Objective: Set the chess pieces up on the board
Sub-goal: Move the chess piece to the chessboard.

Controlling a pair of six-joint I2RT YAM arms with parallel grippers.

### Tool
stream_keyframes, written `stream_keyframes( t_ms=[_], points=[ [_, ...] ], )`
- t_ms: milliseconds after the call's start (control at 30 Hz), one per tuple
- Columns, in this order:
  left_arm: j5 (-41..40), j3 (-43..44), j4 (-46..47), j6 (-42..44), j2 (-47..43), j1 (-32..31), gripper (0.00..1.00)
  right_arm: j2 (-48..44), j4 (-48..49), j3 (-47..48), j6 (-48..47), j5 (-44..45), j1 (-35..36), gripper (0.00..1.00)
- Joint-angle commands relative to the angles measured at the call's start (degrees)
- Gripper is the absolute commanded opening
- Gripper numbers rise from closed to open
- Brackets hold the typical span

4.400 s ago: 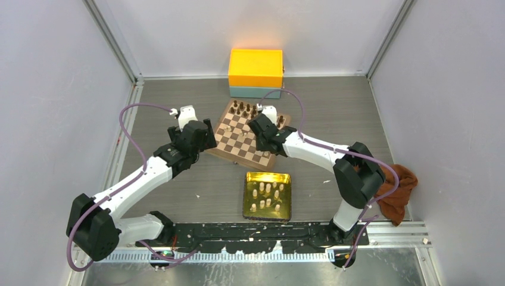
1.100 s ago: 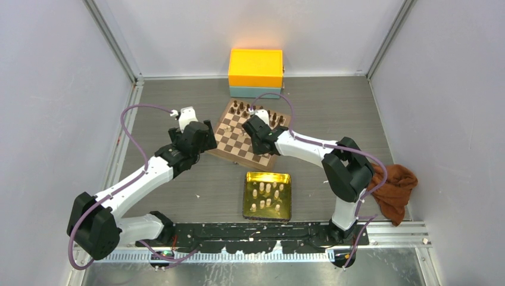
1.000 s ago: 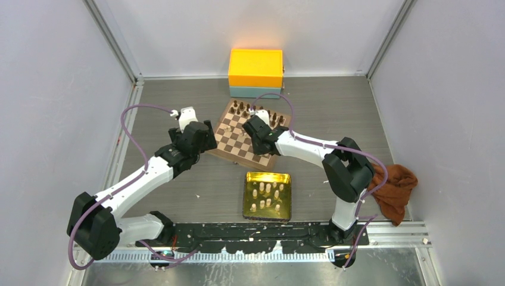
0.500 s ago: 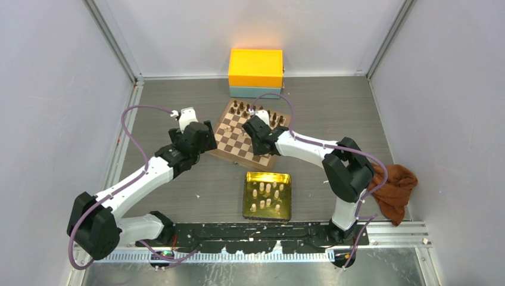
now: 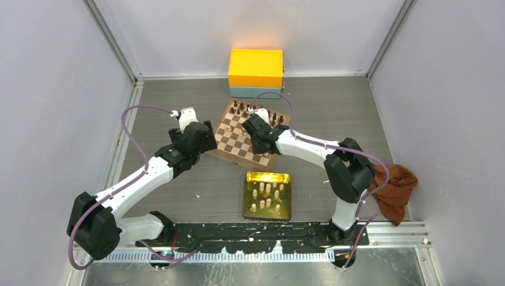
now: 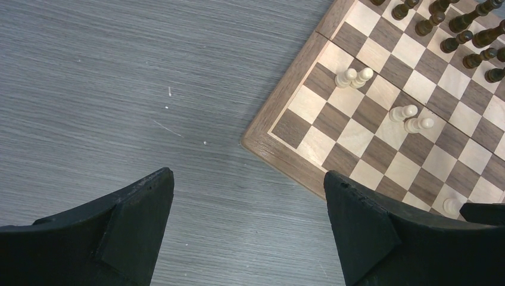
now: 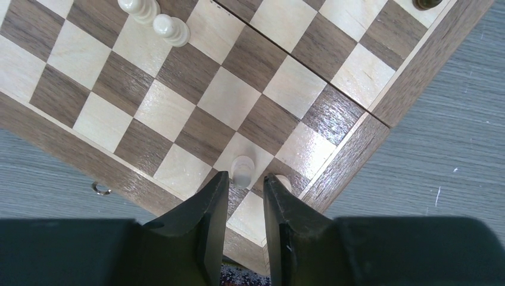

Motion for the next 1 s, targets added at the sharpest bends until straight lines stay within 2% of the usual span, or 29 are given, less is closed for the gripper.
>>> stream_keyframes(
  t_ms=[0,267,433,533,967],
  points=[
    [-0.5,0.8,2.8,-0.3,-0.7,0.3,0.97,-3.8,-0.5,3.6,-1.4,0.6,0.5,0.34],
    [-0.6,1.5,2.9,0.1,0.1,0.3,0.97,-0.5,-1.0,9.0,-7.1,-0.9,0.5,0.37],
    [-0.6,1.9,2.8,0.6,0.3,0.3,0.97,1.8,1.6,10.8,-12.3,-3.6,0.0,0.51],
    [-0.8,1.8,2.8,0.7,0.1,0.4,0.97,3.8,2.6,12.1,-14.3,-6.2,-1.0,0.55],
    [0.1,1.1,3.3,0.7,-0.3,1.3,0.98,9.6,7.8,14.2,-17.7,-12.4,-4.0,0.54]
  ],
)
